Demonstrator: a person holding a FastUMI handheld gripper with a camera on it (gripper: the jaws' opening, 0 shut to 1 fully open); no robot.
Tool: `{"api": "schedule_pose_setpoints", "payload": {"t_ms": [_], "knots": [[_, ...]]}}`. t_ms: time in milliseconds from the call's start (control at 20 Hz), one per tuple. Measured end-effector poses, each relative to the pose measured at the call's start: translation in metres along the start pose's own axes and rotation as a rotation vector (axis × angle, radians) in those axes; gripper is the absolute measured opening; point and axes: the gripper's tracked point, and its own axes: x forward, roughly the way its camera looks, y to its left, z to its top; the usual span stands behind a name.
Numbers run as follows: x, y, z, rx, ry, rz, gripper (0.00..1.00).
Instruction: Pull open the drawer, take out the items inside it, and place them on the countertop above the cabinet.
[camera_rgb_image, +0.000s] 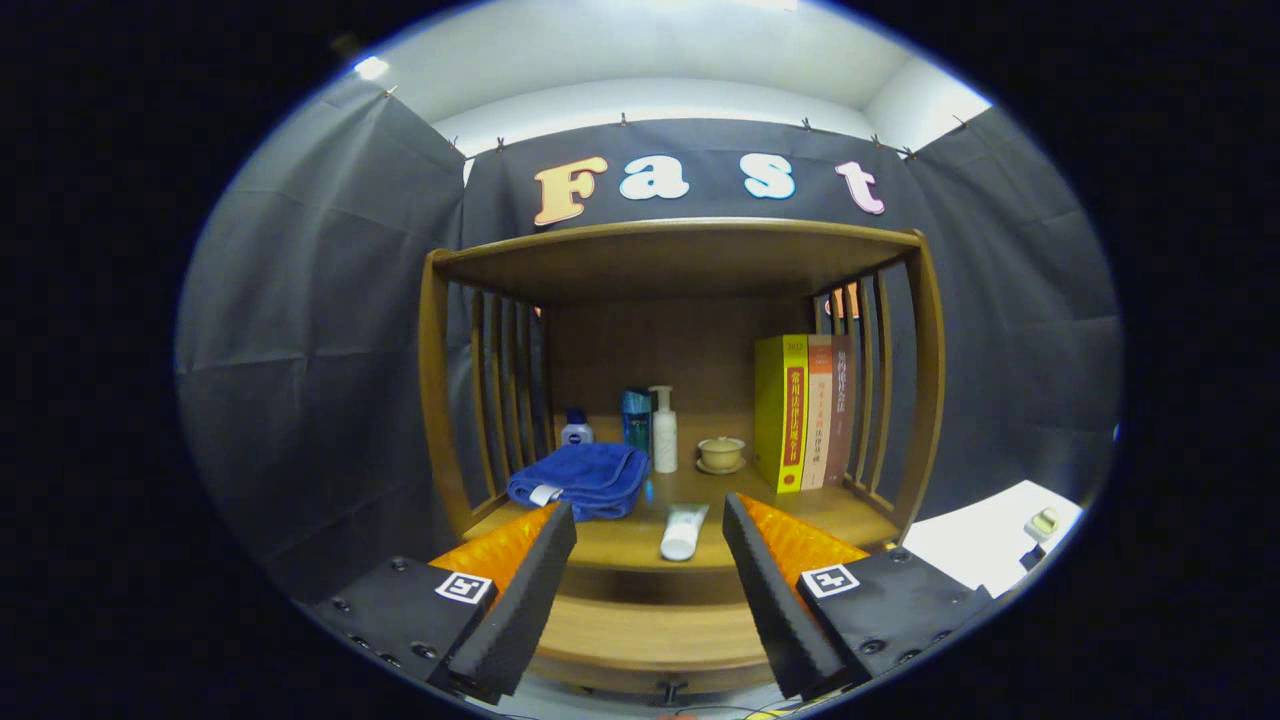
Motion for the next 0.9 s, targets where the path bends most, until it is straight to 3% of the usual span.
{"api": "schedule_pose_setpoints", "payload": {"t_ms": [300,700,900], "knots": [[-0.04,-0.003,-0.066,0.023,-0.015,-0.037,0.97],[-0.061,0.001,-0.078,-0.085,-0.087,-0.066,0.96],[-0.053,-0.006,-0.123,0.004,-0.01,-0.061,0.96]]}}
